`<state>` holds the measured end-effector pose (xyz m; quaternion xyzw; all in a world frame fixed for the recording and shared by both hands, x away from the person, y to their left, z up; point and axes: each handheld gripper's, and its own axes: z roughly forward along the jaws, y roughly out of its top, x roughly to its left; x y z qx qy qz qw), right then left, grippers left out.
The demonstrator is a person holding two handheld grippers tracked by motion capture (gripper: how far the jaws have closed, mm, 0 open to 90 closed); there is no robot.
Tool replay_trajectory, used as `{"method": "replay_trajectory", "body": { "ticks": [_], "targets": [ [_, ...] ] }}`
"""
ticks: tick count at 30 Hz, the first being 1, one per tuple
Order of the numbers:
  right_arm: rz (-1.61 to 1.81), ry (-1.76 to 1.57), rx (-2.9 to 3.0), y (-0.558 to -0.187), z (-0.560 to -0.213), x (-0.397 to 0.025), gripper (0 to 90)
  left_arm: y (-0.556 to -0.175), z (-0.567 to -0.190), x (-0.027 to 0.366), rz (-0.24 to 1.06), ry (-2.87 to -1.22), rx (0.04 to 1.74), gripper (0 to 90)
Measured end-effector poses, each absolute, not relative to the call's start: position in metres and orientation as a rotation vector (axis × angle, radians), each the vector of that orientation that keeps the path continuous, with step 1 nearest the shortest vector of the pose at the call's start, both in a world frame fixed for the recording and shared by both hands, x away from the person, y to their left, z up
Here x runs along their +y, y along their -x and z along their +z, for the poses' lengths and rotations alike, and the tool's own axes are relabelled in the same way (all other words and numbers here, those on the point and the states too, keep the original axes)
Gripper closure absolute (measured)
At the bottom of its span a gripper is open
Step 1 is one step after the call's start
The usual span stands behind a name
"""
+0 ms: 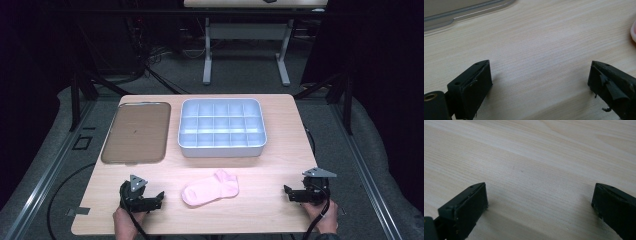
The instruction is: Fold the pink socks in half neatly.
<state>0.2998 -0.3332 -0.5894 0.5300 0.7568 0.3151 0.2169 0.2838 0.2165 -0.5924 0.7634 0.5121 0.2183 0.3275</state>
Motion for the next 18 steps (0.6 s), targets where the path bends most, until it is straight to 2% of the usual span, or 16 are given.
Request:
{"method": "replay_trajectory", "body": {
  "ticks": [18],
  "targets": [
    [0.892,-1.499,2.093,-0.3017,-0.5847,-0.3338,2.7,-0.2793,-0.5850,0.2125,0.568,-1.973,1.351,3.9]
  ]
}}
